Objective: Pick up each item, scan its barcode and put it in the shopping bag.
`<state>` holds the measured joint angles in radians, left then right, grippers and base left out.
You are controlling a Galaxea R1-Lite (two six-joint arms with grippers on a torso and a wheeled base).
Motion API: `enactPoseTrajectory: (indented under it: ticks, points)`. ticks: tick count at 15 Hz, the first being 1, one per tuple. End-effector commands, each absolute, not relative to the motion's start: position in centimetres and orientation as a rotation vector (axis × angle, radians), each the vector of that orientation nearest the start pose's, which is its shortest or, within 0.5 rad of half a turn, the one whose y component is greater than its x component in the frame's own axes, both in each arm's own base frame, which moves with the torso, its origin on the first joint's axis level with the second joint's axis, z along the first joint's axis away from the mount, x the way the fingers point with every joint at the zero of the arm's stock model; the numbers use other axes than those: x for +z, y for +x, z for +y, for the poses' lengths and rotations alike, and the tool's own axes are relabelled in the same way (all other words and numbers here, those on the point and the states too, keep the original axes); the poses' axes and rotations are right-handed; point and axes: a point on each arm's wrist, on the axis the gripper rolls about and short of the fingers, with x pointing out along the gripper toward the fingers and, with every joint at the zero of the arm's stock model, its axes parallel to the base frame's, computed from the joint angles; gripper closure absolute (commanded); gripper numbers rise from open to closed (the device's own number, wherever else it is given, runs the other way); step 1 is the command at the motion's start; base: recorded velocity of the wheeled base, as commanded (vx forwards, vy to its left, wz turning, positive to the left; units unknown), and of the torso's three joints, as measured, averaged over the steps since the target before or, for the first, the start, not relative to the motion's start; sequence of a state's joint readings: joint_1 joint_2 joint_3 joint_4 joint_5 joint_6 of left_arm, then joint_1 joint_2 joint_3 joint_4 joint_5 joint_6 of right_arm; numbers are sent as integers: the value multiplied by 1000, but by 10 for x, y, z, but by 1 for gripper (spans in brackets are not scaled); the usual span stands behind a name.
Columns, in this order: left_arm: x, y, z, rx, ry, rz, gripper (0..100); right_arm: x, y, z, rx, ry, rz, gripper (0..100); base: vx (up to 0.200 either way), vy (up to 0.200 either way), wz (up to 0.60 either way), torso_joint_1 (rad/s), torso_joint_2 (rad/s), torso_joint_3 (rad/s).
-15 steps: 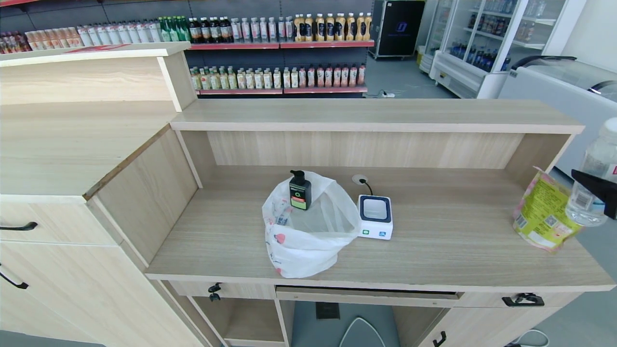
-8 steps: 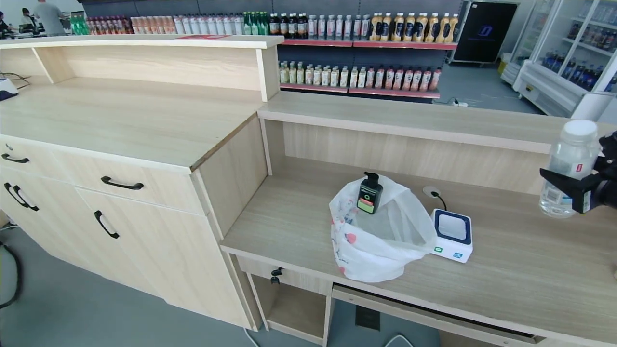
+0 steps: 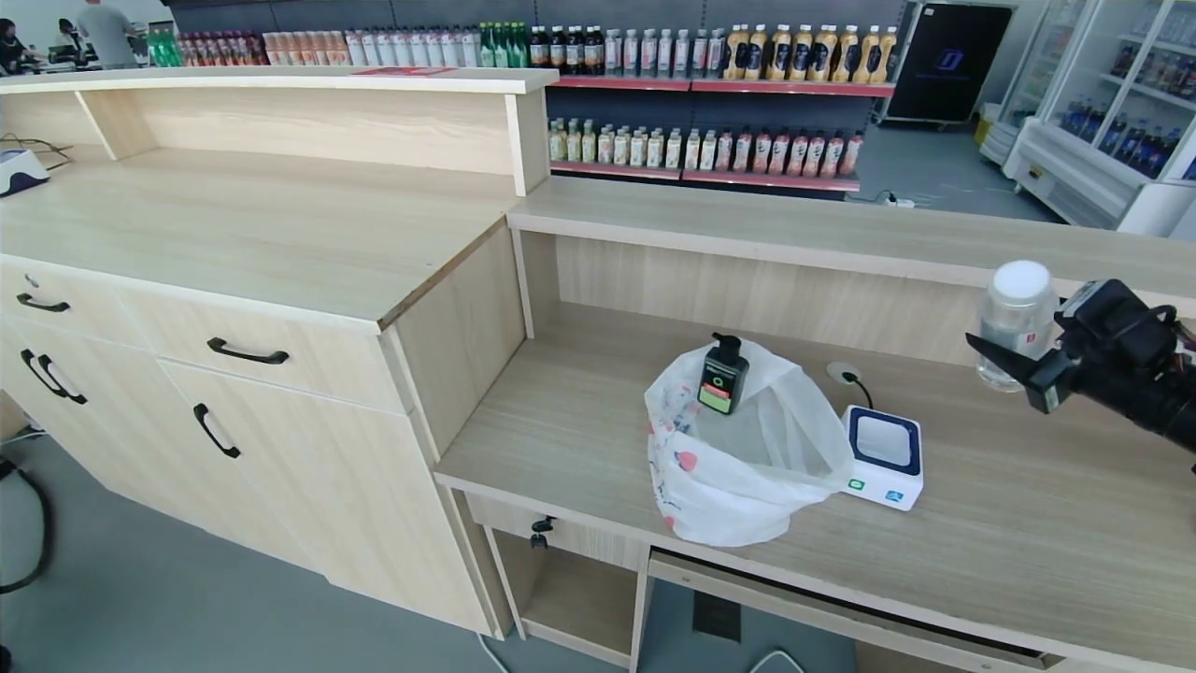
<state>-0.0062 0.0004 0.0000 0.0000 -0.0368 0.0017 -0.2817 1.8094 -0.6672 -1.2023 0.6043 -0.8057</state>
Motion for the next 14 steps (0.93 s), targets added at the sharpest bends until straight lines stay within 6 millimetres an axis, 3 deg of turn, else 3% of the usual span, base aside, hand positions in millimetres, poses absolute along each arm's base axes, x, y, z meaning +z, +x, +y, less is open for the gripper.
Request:
enactPoseTrajectory:
  ticks: [1, 8, 14]
  points:
    - [76, -23, -1, -43, 2, 2, 0, 146, 322, -68, 338, -804, -163, 100, 0, 0, 0, 0, 0, 0]
    - [76, -23, -1, -43, 2, 2, 0, 113, 344, -71, 443, -797, -228, 100, 0, 0, 0, 0, 0, 0]
    - [76, -23, -1, -43, 2, 2, 0, 96, 352, -72, 489, -805, -270, 100, 0, 0, 0, 0, 0, 0]
